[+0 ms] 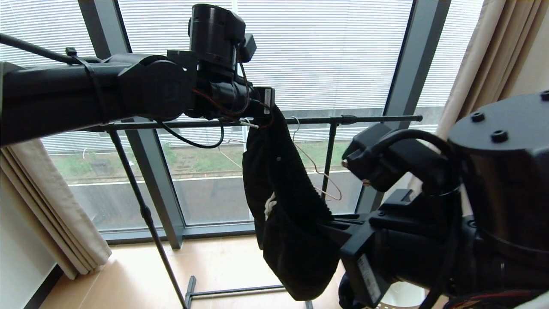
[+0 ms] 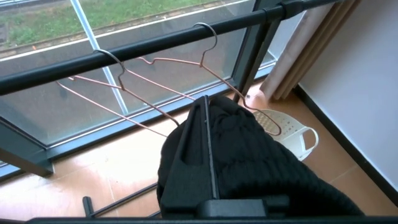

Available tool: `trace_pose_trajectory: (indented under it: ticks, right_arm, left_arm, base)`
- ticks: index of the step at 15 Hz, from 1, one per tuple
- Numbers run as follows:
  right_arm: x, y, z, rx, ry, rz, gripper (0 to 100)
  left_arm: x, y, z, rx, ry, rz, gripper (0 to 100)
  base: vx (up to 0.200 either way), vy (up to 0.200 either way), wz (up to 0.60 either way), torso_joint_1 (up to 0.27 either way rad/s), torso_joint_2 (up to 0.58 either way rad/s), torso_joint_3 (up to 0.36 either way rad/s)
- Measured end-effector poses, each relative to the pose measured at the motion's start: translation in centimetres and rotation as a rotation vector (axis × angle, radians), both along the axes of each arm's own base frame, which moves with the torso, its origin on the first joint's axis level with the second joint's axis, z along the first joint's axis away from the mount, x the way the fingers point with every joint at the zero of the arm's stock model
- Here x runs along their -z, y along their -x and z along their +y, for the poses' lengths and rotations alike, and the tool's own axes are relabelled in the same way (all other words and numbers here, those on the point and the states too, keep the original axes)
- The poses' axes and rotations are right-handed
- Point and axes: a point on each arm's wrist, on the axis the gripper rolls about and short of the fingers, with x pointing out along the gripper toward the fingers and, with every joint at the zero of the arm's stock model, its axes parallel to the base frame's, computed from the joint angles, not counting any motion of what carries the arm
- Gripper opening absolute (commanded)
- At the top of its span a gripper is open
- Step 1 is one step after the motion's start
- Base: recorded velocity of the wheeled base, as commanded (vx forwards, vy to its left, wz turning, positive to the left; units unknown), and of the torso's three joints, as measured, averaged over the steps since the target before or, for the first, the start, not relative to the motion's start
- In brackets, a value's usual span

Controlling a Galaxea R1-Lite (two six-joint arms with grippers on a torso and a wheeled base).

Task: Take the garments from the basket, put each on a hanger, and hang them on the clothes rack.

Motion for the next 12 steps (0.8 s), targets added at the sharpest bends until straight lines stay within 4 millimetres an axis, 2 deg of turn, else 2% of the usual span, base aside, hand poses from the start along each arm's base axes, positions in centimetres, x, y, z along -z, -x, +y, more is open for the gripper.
trace_pose_trajectory:
  ticks: [3, 6, 9, 12]
  right_arm:
    - [0.2, 0.0, 2.6, 0.006, -0.061, 0.045, 0]
    - [0.5, -0.1, 2.9, 0.02, -0.057, 0.069, 0]
    - [0.0, -0.8, -0.6, 0.111, 0.043, 0.118, 0]
    - [-1.1, -3.5, -4.1, 0.252, 0.069, 0.091, 0]
  left_arm:
    - [0.5, -0.2, -0.2, 0.002, -0.007, 0.011, 0]
    - [1.0, -0.2, -0.2, 0.001, -0.018, 0.029, 0]
    - [1.0, 0.7, 0.4, 0.009, -0.042, 0.041, 0]
    - [1.7, 2.8, 2.9, 0.068, -0.157, 0.07, 0]
  base:
    - [0.0, 0.0, 0.0, 0.0, 0.0, 0.0]
    - [0.0, 0.0, 0.0, 0.0, 0.0, 0.0]
    - [0.0, 0.0, 0.0, 0.0, 0.0, 0.0]
    - [0.0, 0.0, 0.0, 0.0, 0.0, 0.0]
